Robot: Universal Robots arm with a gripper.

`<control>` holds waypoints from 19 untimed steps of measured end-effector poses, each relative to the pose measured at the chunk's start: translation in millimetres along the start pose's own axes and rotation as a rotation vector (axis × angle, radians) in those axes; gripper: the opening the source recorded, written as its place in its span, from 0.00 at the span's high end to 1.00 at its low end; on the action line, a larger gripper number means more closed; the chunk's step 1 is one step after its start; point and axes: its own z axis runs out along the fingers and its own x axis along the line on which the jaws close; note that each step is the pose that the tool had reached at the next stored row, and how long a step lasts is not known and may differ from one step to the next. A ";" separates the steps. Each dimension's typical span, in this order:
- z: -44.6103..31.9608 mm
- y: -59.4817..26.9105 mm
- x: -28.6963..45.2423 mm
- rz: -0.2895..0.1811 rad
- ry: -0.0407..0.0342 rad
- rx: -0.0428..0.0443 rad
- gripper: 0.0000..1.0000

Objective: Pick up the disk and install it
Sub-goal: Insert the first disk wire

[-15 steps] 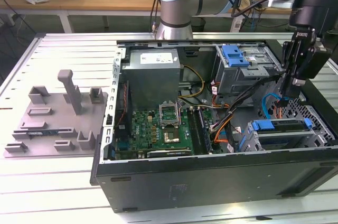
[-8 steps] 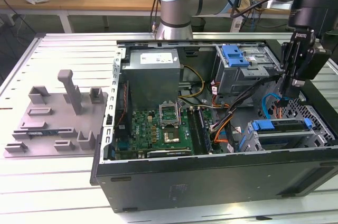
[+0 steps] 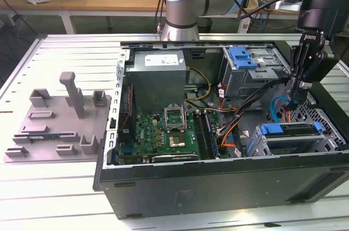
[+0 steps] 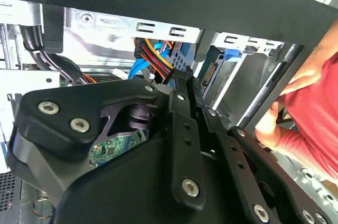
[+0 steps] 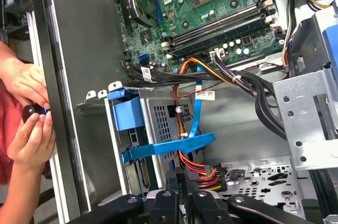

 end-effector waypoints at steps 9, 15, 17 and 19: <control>0.4 0.4 0.5 -0.002 0.0001 0.0008 0.84; 2.6 -0.5 5.2 -0.003 -0.0097 -0.0012 0.84; 3.1 -0.7 6.7 -0.003 -0.0143 -0.0022 0.84; 3.3 -0.9 8.5 -0.004 -0.0187 -0.0031 0.84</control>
